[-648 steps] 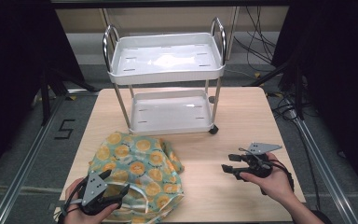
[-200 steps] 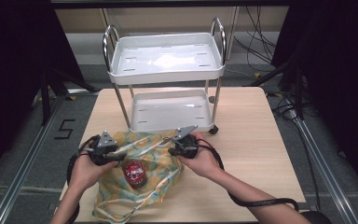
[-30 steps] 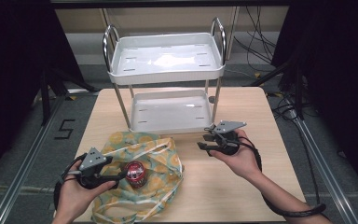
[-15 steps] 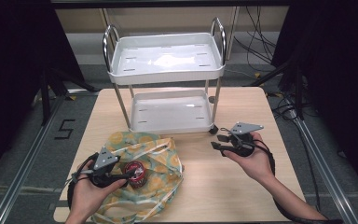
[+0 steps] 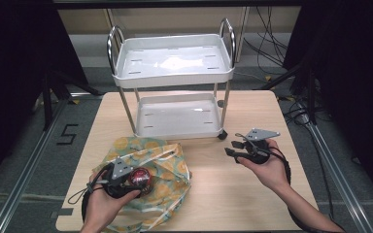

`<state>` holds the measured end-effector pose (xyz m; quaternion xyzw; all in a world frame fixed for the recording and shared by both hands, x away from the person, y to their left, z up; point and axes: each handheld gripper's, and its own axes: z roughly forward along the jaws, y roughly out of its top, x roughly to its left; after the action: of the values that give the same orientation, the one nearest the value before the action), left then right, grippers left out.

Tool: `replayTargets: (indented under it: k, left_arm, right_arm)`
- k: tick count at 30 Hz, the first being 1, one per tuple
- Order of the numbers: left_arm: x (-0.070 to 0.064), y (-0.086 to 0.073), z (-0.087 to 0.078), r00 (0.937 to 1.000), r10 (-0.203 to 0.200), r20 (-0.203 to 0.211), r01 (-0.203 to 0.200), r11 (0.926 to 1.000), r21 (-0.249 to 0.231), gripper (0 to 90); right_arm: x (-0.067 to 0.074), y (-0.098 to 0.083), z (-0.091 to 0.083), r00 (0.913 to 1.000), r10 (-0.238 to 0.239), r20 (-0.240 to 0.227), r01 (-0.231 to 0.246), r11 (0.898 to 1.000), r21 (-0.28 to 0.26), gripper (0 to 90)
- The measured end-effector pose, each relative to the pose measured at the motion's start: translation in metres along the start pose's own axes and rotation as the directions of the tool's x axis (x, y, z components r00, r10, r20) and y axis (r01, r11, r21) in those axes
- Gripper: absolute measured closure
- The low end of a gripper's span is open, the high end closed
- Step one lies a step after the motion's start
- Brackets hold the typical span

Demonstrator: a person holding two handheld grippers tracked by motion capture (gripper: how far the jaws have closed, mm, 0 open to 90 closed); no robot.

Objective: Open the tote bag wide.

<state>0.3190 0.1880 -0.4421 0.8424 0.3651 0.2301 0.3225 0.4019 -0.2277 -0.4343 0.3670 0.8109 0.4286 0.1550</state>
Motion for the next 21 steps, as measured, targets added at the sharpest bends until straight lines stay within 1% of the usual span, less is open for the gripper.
replayTargets:
  k: [1,3,4,5,6,7,8,9,10,11,12,13,14,15,16,17,18,19,20,21]
  left_arm:
    - [-0.001,0.0,0.001,1.0,-0.004,-0.002,0.004,1.0,0.0,25.2]
    - [-0.001,0.0,0.004,0.9999,0.013,-0.004,-0.013,0.9999,0.009,23.2]
    - [-0.003,0.0,0.005,1.0,0.0,-0.009,0.001,0.9999,0.012,22.0]
    - [-0.005,-0.001,0.008,0.9999,-0.01,-0.006,0.01,0.9999,0.009,20.8]
    - [-0.006,-0.001,0.01,0.9997,-0.024,-0.008,0.024,0.9996,0.015,19.3]
    - [-0.007,-0.002,0.012,0.9997,-0.024,-0.008,0.024,0.9995,0.02,18.8]
    - [-0.007,-0.001,0.014,0.9995,-0.028,-0.011,0.029,0.9992,0.03,18.6]
    - [-0.009,-0.002,0.015,0.9989,-0.044,-0.017,0.045,0.9984,0.035,18.4]
    - [-0.01,-0.002,0.017,0.9976,-0.068,-0.016,0.068,0.9975,0.02,18.3]
    - [-0.008,-0.001,0.017,0.9995,-0.025,-0.018,0.026,0.9991,0.033,18.3]
    - [-0.008,-0.001,0.018,0.9994,-0.027,-0.023,0.028,0.9988,0.04,18.4]
    - [-0.007,-0.002,0.02,0.9995,-0.024,-0.019,0.025,0.999,0.036,18.6]
    - [-0.01,-0.003,0.022,0.9979,-0.062,-0.019,0.062,0.9973,0.039,19.4]
    - [-0.011,-0.003,0.022,0.9973,-0.071,-0.015,0.072,0.9967,0.038,20.3]
    - [-0.009,-0.003,0.023,0.9991,-0.042,-0.013,0.042,0.9981,0.046,20.6]
    - [-0.011,-0.004,0.024,0.997,-0.076,-0.013,0.077,0.9961,0.044,21.3]
    - [-0.011,-0.005,0.025,0.9969,-0.078,-0.009,0.078,0.9962,0.04,21.8]
    - [-0.01,-0.005,0.025,0.9967,-0.082,-0.004,0.082,0.9955,0.048,22.1]
    - [-0.01,-0.006,0.026,0.9953,-0.096,-0.007,0.096,0.9942,0.047,22.3]
    - [-0.008,-0.006,0.025,0.9976,-0.069,0.0,0.069,0.9963,0.052,22.8]
  right_arm:
    - [0.0,0.001,0.0,0.9999,-0.007,-0.008,0.007,1.0,0.01,58.7]
    - [0.0,0.0,0.0,0.9999,-0.015,-0.006,0.015,1.0,0.007,58.6]
    - [0.001,0.0,0.0,0.9999,0.0,-0.011,0.0,1.0,0.014,58.5]
    - [0.0,0.0,0.001,0.9999,-0.012,-0.006,0.012,1.0,0.011,58.4]
    - [0.001,0.0,0.001,1.0,-0.003,-0.002,0.003,1.0,0.002,58.3]
    - [0.001,0.0,0.001,1.0,-0.005,-0.007,0.005,1.0,0.002,58.2]
    - [0.0,-0.001,0.003,0.9995,-0.03,-0.001,0.03,1.0,-0.007,58.1]
    - [0.001,-0.001,0.003,0.9998,-0.018,-0.006,0.018,1.0,-0.001,58.0]
    - [0.001,-0.001,0.002,0.9998,-0.011,-0.016,0.011,1.0,0.016,57.9]
    - [0.001,-0.001,0.003,0.9996,-0.027,-0.012,0.027,1.0,0.008,57.9]
    - [0.001,-0.001,0.003,0.9996,-0.022,-0.015,0.022,1.0,0.011,57.9]
    - [0.003,-0.002,0.003,0.9999,0.003,-0.013,-0.003,1.0,0.017,57.8]
    - [0.002,-0.002,0.003,0.9999,0.001,-0.014,-0.001,1.0,0.021,57.8]
    - [0.002,-0.002,0.003,0.9999,-0.006,-0.014,0.006,1.0,0.017,57.8]
    - [0.002,-0.002,0.004,0.9999,-0.005,-0.016,0.005,1.0,0.017,57.8]
    - [0.002,-0.002,0.003,0.9999,-0.002,-0.016,0.002,1.0,0.018,57.8]
    - [0.001,-0.002,0.004,0.9999,-0.007,-0.015,0.007,1.0,0.017,57.8]
    - [0.001,-0.002,0.004,0.9999,-0.006,-0.013,0.006,1.0,0.017,57.7]
    - [0.001,-0.002,0.004,0.9999,0.005,-0.014,-0.005,1.0,0.021,57.7]
    - [0.001,-0.003,0.004,0.9999,-0.001,-0.014,0.002,1.0,0.019,57.7]
